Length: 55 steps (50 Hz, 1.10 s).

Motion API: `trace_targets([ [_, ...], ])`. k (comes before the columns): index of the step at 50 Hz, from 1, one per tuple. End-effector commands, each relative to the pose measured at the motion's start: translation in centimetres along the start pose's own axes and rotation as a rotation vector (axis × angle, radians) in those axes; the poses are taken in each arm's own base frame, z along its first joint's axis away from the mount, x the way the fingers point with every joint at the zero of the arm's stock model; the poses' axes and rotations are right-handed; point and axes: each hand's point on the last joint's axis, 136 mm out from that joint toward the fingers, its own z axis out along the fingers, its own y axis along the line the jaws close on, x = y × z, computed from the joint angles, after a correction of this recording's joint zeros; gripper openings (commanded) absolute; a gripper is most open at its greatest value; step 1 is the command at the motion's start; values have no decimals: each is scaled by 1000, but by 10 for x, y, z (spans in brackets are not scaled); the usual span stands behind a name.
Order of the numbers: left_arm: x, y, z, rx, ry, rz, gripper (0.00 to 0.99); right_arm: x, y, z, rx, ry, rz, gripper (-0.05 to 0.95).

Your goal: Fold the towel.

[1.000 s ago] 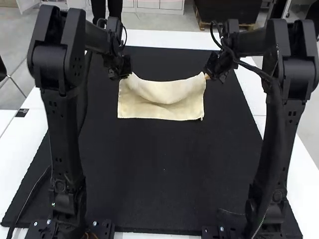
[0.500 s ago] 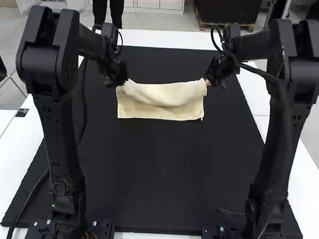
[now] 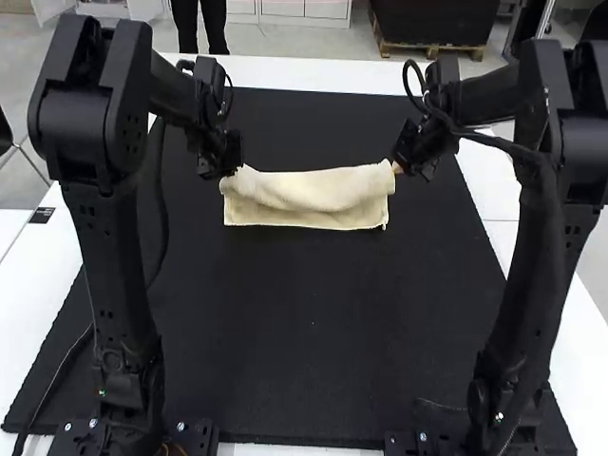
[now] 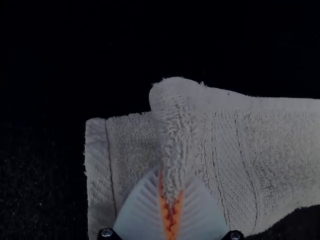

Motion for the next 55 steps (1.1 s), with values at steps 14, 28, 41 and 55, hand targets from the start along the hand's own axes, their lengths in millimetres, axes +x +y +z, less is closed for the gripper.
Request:
trace_targets([
  [14, -13, 0, -5, 8, -56, -3, 18, -7, 0, -16, -12, -57, -9, -15],
  [28, -3, 2, 7, 0, -23, -2, 18, 2, -9, -9, -2, -49, -6, -15],
  [41, 9, 5, 18, -10, 14, -3, 18, 4, -12, -4, 3, -52, -8, -13],
  [55, 13, 6, 27, -12, 20, -4, 18, 10, -17, 8, 13, -43, -19, -13],
])
